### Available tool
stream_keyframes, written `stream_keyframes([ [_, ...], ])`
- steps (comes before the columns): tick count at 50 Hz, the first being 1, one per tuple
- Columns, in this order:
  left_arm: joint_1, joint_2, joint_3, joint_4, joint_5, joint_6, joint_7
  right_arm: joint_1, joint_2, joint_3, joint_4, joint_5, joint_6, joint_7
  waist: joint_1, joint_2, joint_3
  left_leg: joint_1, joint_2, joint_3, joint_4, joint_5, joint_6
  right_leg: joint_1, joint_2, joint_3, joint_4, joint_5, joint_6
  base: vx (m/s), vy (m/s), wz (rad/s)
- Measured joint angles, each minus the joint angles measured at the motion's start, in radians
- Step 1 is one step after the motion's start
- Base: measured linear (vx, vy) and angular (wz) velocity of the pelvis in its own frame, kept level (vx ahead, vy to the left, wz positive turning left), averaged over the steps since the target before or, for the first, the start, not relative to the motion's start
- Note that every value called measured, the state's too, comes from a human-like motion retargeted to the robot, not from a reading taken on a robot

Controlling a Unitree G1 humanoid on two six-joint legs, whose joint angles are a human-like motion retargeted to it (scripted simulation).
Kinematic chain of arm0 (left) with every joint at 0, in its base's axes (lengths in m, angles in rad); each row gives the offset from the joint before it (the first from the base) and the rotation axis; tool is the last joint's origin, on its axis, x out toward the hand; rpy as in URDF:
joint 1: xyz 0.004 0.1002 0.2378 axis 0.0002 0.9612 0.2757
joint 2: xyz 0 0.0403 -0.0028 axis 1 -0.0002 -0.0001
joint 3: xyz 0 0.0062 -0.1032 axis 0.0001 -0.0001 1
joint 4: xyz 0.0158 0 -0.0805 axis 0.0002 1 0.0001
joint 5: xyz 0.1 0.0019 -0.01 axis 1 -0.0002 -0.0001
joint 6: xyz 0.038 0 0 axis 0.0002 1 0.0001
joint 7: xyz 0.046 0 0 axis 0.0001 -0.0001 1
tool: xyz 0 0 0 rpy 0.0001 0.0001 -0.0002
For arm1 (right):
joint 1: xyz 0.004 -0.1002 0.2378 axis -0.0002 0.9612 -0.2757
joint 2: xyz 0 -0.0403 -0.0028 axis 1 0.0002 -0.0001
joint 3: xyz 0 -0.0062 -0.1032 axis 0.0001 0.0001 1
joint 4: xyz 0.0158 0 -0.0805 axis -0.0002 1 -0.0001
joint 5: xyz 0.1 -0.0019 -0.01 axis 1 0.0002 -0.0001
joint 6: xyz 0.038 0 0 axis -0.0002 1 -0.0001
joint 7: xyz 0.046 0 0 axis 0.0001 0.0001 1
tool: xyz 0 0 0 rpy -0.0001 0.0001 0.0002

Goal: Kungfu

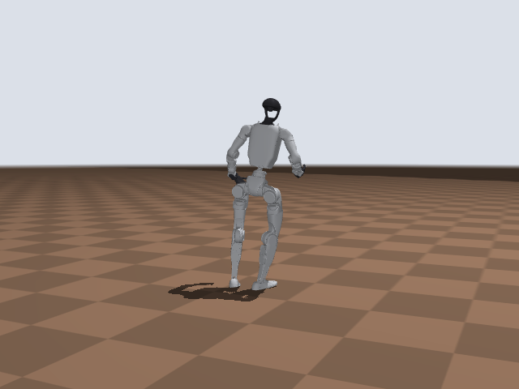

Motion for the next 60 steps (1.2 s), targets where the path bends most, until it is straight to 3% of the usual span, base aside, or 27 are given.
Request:
stream_keyframes([
  [3, 0.091, -0.085, 0.048, -0.066, -0.143, 0.090, -0.056, 0.203, 0.083, -0.073, -0.039, 0.096, 0.035, 0.052, 0.029, -0.037, -0.035, -0.003, -0.048, 0.039, -0.017, -0.065, 0.017, 0.074, 0.042, -0.053, -0.100, 0.019, -0.011, 0.43, -0.21, 0.89],
  [6, 0.171, -0.165, 0.108, -0.116, -0.248, 0.185, -0.123, 0.392, 0.238, -0.133, -0.059, 0.174, 0.058, 0.112, 0.063, -0.085, -0.099, -0.019, -0.073, 0.037, -0.049, -0.045, 0.099, 0.128, 0.077, -0.122, -0.185, 0.026, -0.006, 0.49, -0.20, 0.66],
  [9, 0.230, -0.275, 0.220, -0.103, -0.244, 0.252, -0.205, 0.544, 0.445, -0.155, -0.042, 0.220, 0.051, 0.155, 0.089, -0.140, -0.184, -0.050, -0.098, -0.156, -0.067, 0.000, 0.081, 0.141, 0.115, -0.155, -0.230, 0.027, -0.009, 0.52, -0.17, 0.18],
  [12, 0.251, -0.390, 0.351, -0.053, -0.146, 0.231, -0.259, 0.611, 0.638, -0.115, 0.031, 0.231, 0.018, 0.173, 0.112, -0.221, -0.269, -0.091, -0.093, -0.143, -0.053, -0.019, 0.071, 0.096, 0.112, -0.098, -0.226, 0.040, -0.007, 0.35, -0.07, -0.61],
  [14, 0.237, -0.431, 0.377, -0.040, -0.104, 0.189, -0.239, 0.597, 0.684, -0.097, 0.050, 0.262, 0.007, 0.174, 0.094, -0.214, -0.274, -0.076, -0.086, -0.145, -0.071, -0.009, 0.087, 0.107, 0.119, -0.126, -0.221, 0.039, -0.001, 0.09, 0.08, 0.39],
  [17, 0.214, -0.421, 0.374, -0.033, -0.100, 0.158, -0.188, 0.540, 0.630, -0.079, 0.070, 0.256, 0.018, 0.196, 0.057, -0.178, -0.251, -0.033, -0.094, -0.194, -0.094, 0.003, 0.099, 0.147, 0.132, -0.162, -0.223, 0.042, 0.008, 0.00, 0.19, 0.48],
  [20, 0.192, -0.347, 0.337, -0.050, -0.119, 0.169, -0.172, 0.445, 0.491, -0.076, 0.112, 0.189, 0.028, 0.178, 0.057, -0.162, -0.232, 0.002, -0.087, -0.189, -0.111, 0.001, 0.095, 0.167, 0.131, -0.154, -0.215, 0.048, 0.019, 0.00, 0.22, -0.03],
  [25, 0.160, -0.176, 0.292, -0.013, -0.010, 0.195, -0.218, 0.270, 0.220, -0.089, 0.236, 0.025, 0.189, 0.183, 0.079, -0.134, -0.236, 0.030, -0.099, -0.182, -0.132, -0.012, 0.118, 0.165, 0.129, -0.137, -0.190, 0.062, 0.028, 0.01, 0.24, -0.32],
  [28, 0.100, -0.065, 0.202, 0.072, 0.103, 0.154, -0.170, 0.173, 0.092, -0.079, 0.350, -0.126, 0.273, 0.214, 0.083, -0.100, -0.215, 0.056, -0.102, -0.183, -0.140, -0.014, 0.116, 0.180, 0.122, -0.126, -0.175, 0.076, 0.042, -0.10, 0.35, -0.14],
  [32, -0.029, 0.041, 0.029, 0.208, 0.328, 0.067, -0.108, 0.045, 0.025, -0.065, 0.568, -0.409, 0.292, 0.211, 0.094, -0.070, -0.155, 0.083, -0.110, -0.189, -0.140, -0.011, 0.124, 0.202, 0.107, -0.121, -0.147, 0.097, 0.063, -0.18, 0.25, 0.08],
  [35, -0.131, 0.059, -0.056, 0.322, 0.551, -0.011, -0.081, -0.033, 0.052, -0.071, 0.766, -0.633, 0.288, 0.186, 0.103, -0.067, -0.113, 0.093, -0.116, -0.195, -0.137, -0.006, 0.130, 0.213, 0.090, -0.126, -0.126, 0.119, 0.084, -0.18, 0.16, 0.21],
  [39, -0.241, 0.039, -0.113, 0.447, 0.809, -0.051, 0.017, -0.121, 0.168, -0.091, 1.056, -0.881, 0.340, 0.110, 0.111, -0.068, -0.082, 0.083, -0.119, -0.194, -0.130, -0.003, 0.141, 0.205, 0.071, -0.119, -0.097, 0.146, 0.127, -0.16, 0.12, 0.20],
  [45, -0.252, -0.040, -0.106, 0.562, 1.078, -0.069, 0.246, -0.196, 0.355, -0.219, 1.354, -0.913, 0.385, -0.003, 0.112, -0.063, -0.064, 0.079, -0.117, -0.190, -0.148, 0.004, 0.171, 0.168, 0.062, -0.074, -0.039, 0.165, 0.188, -0.11, 0.02, -0.01],
  [51, -0.168, -0.207, -0.028, 0.682, 1.108, 0.024, 0.508, -0.194, 0.486, -0.265, 1.397, -0.708, 0.276, -0.081, 0.120, -0.059, -0.062, 0.090, -0.104, -0.139, -0.181, 0.009, 0.174, 0.110, 0.066, 0.044, 0.032, 0.213, 0.266, -0.07, -0.07, -0.63],
  [55, -0.122, -0.316, 0.087, 0.733, 1.101, 0.125, 0.652, -0.171, 0.533, -0.260, 1.363, -0.894, 0.278, -0.218, 0.129, -0.060, -0.092, 0.137, -0.147, -0.078, -0.250, -0.009, 0.219, 0.051, 0.120, 0.181, 0.089, 0.233, 0.303, -0.02, -0.20, -0.84],
  [57, -0.110, -0.329, 0.159, 0.720, 1.063, 0.070, 0.599, -0.166, 0.531, -0.251, 1.333, -1.015, 0.301, -0.321, 0.130, -0.056, -0.103, 0.118, -0.121, -0.050, -0.237, -0.008, 0.202, 0.029, 0.159, 0.293, 0.106, 0.216, 0.317, -0.10, -0.24, -0.60],
  [60, -0.092, -0.289, 0.147, 0.710, 1.014, 0.040, 0.529, -0.161, 0.514, -0.239, 1.286, -1.087, 0.311, -0.330, 0.074, -0.026, -0.111, 0.087, -0.076, -0.084, -0.204, 0.002, 0.165, 0.037, 0.168, 0.378, 0.110, 0.172, 0.333, -0.13, -0.25, 0.33],
])
